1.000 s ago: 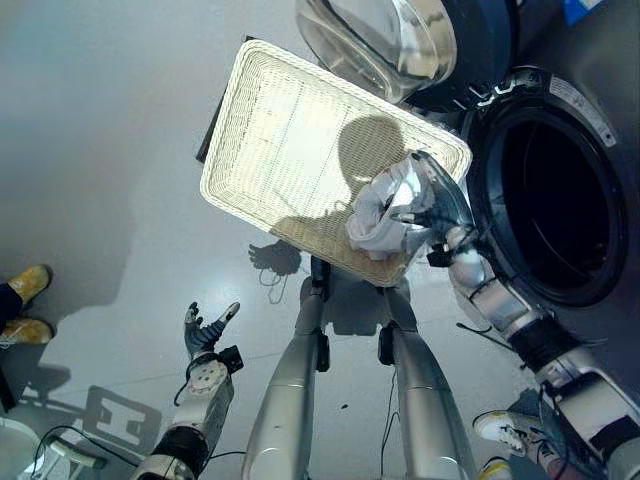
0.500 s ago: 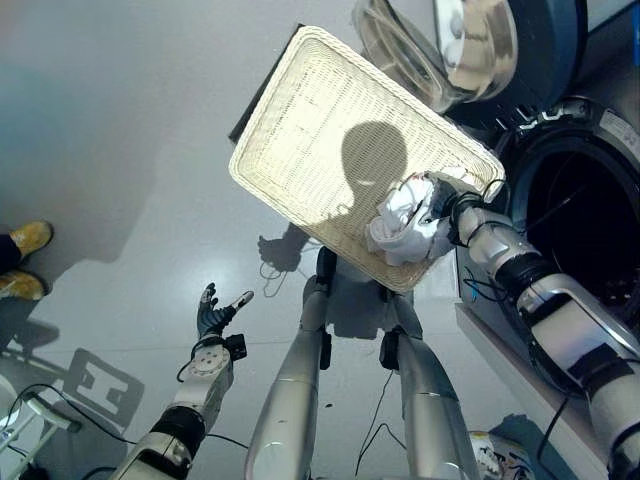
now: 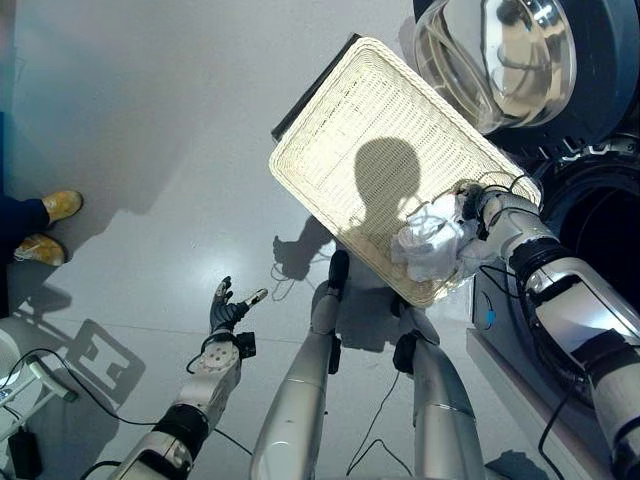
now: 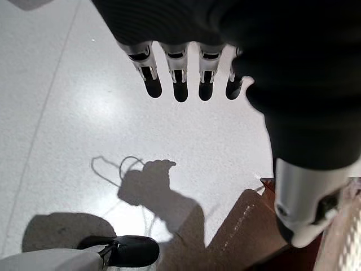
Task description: Put the clothes into the washing machine.
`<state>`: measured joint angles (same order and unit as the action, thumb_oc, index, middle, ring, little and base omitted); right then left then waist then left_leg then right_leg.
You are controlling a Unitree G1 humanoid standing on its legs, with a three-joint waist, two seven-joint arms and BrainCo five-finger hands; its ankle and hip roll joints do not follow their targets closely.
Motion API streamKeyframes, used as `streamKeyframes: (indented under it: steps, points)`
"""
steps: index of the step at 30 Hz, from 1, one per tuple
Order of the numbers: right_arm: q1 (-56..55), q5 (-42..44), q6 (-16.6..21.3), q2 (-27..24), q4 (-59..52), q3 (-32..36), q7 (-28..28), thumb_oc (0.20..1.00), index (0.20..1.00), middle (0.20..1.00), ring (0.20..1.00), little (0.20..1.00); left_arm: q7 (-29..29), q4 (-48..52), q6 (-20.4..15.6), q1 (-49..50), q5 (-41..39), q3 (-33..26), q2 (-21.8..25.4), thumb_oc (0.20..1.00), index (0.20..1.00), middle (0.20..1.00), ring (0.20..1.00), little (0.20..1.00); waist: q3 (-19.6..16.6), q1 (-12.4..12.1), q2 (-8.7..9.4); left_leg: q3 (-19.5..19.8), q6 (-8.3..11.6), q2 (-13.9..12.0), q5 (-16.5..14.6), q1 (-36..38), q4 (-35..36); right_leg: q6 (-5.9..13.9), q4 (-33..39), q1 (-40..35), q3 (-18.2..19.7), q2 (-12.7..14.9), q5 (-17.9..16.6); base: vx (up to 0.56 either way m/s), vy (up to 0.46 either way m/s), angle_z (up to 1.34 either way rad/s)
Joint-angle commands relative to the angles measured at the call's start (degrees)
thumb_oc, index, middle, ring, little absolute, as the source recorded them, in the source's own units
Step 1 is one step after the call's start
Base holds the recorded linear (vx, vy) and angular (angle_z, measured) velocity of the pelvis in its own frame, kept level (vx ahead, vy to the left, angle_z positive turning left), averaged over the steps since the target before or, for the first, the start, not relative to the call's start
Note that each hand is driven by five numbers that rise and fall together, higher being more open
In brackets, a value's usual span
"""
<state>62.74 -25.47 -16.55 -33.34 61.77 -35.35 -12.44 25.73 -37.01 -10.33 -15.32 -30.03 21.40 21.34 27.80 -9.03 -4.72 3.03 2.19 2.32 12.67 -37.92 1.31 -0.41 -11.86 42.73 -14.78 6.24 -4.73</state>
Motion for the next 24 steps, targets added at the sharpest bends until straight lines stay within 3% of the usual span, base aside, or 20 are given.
streamKeyframes:
  steps: [1,4,5,6,11,13,15,17,19,20,21,24]
  points:
    - [-8.56,6.68,1.8,1.32,4.76,-1.28,-5.07,0.2,0.2,0.2,0.2,0.2,0.5,-0.02,0.28,-1.52,0.72,0.96,-0.69,1.0,1.0,1.0,1.0,1.0,1.99,0.1,-3.91,-3.82,-0.57,3.08,-2.62,-1.23,-1.4,6.27,7.64,-2.01,-0.57,-0.19,-4.56,0.0,0.0,0.0]
    - [-8.79,11.99,2.37,1.52,3.44,-0.19,-6.03,0.2,0.2,0.2,0.2,0.2,0.77,0.16,0.63,-1.5,0.66,0.79,-0.67,1.0,1.0,1.0,1.0,1.0,1.99,0.26,-3.74,-3.91,-0.56,2.96,-2.68,-1.06,-1.46,6.21,7.47,-2.12,-0.45,-0.29,-4.44,0.0,0.0,0.0]
    - [-9.39,20.38,3.01,1.29,-0.05,0.81,-7.97,0.2,0.2,0.2,0.2,0.2,0.74,0.39,1.16,-1.27,0.76,0.26,-0.16,1.0,1.0,1.0,1.0,1.0,1.99,0.55,-3.26,-4.13,-0.49,2.69,-2.78,-0.92,-1.6,6.19,7.11,-2.22,-0.4,-0.4,-4.2,0.0,0.0,0.0]
    - [-9.49,20.79,2.8,1.25,-0.56,0.94,-8.13,0.2,0.2,0.2,0.2,0.2,0.75,0.42,1.2,-1.23,0.76,0.22,-0.11,1.0,1.0,1.0,1.0,1.0,1.99,0.58,-3.21,-4.16,-0.49,2.68,-2.79,-0.89,-1.62,6.18,7.08,-2.26,-0.39,-0.41,-4.18,0.0,0.0,0.0]
    - [-14.33,42.96,-2.81,-1.38,-19.51,4.58,-12.98,0.2,0.2,0.2,0.2,0.2,0.92,1.26,1.32,1.25,1.08,-1.77,1.66,1.0,1.0,1.0,1.0,1.0,1.99,2.03,-0.85,-4.6,-0.31,2.02,-3.13,-0.04,-2.11,5.97,5.99,-2.99,0.17,-1.2,-3.35,0.0,-0.007,-0.01]
    - [-15.41,45.68,-3.31,-1.78,-22.3,5.01,-13.05,0.2,0.2,0.2,0.2,0.2,1.01,1.33,1.2,1.65,1.06,-2.19,1.77,1.0,1.0,1.0,1.0,1.0,1.99,2.34,-0.48,-4.72,-0.31,1.88,-3.13,0.12,-2.03,5.95,5.89,-3.05,0.31,-1.37,-3.28,0.0,0.0,-0.03]
    - [-19.1,58.41,-2.97,-2.94,-28.99,7.47,-14.4,0.2,0.2,0.2,0.2,0.2,0.93,0.82,0.42,2.82,1.11,-3.11,2.12,1.0,1.0,1.0,1.0,1.0,1.99,3.37,0.5,-5.24,-0.38,1.51,-3.36,0.8,-2.21,5.81,5.19,-3.22,0.92,-1.9,-2.93,-0.01,0.003,-0.1]
    - [-20.04,63.16,-2.75,-2.97,-30.21,8.44,-14.77,0.2,0.2,0.2,0.2,0.2,0.8,0.21,-0.18,3.05,1.12,-3.25,1.99,1.0,1.0,1.0,1.0,1.0,1.99,3.68,0.63,-5.49,-0.42,1.43,-3.46,1.0,-2.27,5.78,4.98,-3.19,1.15,-2.06,-2.86,-0.01,0.016,-0.2]
    - [-21.43,73.98,-3.25,-1.87,-32.13,10.93,-14.93,0.2,0.2,0.2,0.2,0.2,0.78,-1.0,-1.25,3.19,1.22,-3.32,1.59,1.0,1.0,1.0,1.0,1.0,1.99,4.26,0.64,-5.87,-0.47,1.31,-3.81,1.41,-2.55,5.73,4.44,-3.13,1.71,-2.33,-2.54,-0.01,0.029,-0.16]
    - [-21.43,73.98,-3.25,-1.87,-32.13,10.93,-14.93,0.2,0.2,0.2,0.2,0.2,0.78,-1.0,-1.25,3.19,1.22,-3.32,1.59,1.0,1.0,1.0,1.0,1.0,1.99,4.26,0.64,-5.87,-0.47,1.31,-3.81,1.41,-2.55,5.73,4.44,-3.13,1.71,-2.33,-2.54,-0.02,0.028,-0.11]
    - [-22.5,82.85,-4.01,-0.48,-33.12,13.44,-14.98,0.2,0.2,0.2,0.2,0.2,0.67,-2.02,-2.13,3.2,1.32,-3.35,1.27,1.0,1.0,1.0,1.0,1.0,1.99,4.68,0.49,-6.11,-0.53,1.36,-4.19,1.67,-2.91,5.71,4.12,-3.16,2.26,-2.52,-2.28,-0.02,0.021,-0.12]
    - [-23.84,96.87,-3.28,2.03,-33.3,16.93,-12.38,0.2,0.2,0.2,0.2,0.2,0.97,-3.55,-3.21,2.99,1.96,-3.02,0.37,1.0,1.0,1.0,1.0,1.0,1.99,5.38,0.03,-6.57,-0.67,1.48,-4.96,2.05,-3.81,5.74,3.65,-3.23,3.06,-2.56,-1.99,-0.02,0.026,-0.19]
